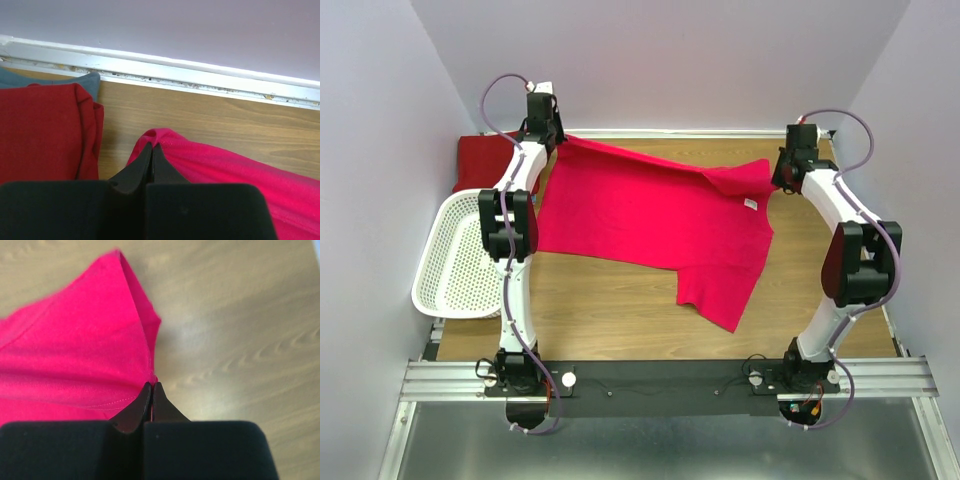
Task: Fold and stack the t-shirts
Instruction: Fold the tshirt
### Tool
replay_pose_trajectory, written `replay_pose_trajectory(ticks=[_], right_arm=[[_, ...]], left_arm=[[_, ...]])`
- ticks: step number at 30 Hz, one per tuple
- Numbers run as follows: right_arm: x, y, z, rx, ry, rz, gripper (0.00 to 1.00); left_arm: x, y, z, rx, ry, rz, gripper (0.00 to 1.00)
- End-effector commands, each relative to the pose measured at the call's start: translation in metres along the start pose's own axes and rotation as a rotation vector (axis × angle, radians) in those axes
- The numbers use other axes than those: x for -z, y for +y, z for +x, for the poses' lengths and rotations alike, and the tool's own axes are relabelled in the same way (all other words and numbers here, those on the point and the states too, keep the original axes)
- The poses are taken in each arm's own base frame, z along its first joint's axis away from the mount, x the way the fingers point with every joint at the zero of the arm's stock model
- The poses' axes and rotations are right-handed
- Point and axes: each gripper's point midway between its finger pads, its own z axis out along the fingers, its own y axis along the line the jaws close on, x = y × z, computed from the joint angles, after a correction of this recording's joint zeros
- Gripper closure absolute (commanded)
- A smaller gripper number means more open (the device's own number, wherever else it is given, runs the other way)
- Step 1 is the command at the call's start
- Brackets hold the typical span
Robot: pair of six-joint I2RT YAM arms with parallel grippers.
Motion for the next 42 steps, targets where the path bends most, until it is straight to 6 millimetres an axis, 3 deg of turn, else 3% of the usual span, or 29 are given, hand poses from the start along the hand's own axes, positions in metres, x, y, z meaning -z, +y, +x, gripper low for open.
replay_pose_trajectory(ticks=[1,12,21,24,28,31,36,42], right_arm=[[0.011,-0.004,0.038,-0.055,0.112,-0.012,0.99],[0.008,-0.001,0.104,-0.102,0.271,-0.037,0.99],[0.01,-0.003,0.112,-0.116,0.285,-0.029,0.99],[0.016,-0.005,0.102,-0.124,0.254,-0.025,0.99],[0.023,-0.005,0.091,-0.135,0.222,-0.026,0.99],[0.028,-0.005,0.09,-0.141,0.227,-0.034,0.98],[0.03,-0.005,0.1,-0.139,0.252,-0.036,0.98],[0.033,-0.005,0.116,-0.145,0.29,-0.047,0.98]], left_arm=[[0.001,0.024,0.013,-0.024,0.044,-0.069,1.0],[0.001,0.038,0.055,0.003,0.155,-0.138,1.0],[-0.002,0.047,0.074,0.014,0.2,-0.187,1.0],[-0.002,0.046,0.075,0.006,0.197,-0.182,1.0],[0.0,0.047,0.068,-0.01,0.177,-0.183,1.0],[0.005,0.045,0.051,-0.024,0.135,-0.174,1.0],[0.008,0.037,0.016,-0.067,0.043,-0.153,1.0],[0.006,0.026,-0.008,-0.134,-0.025,-0.129,1.0]])
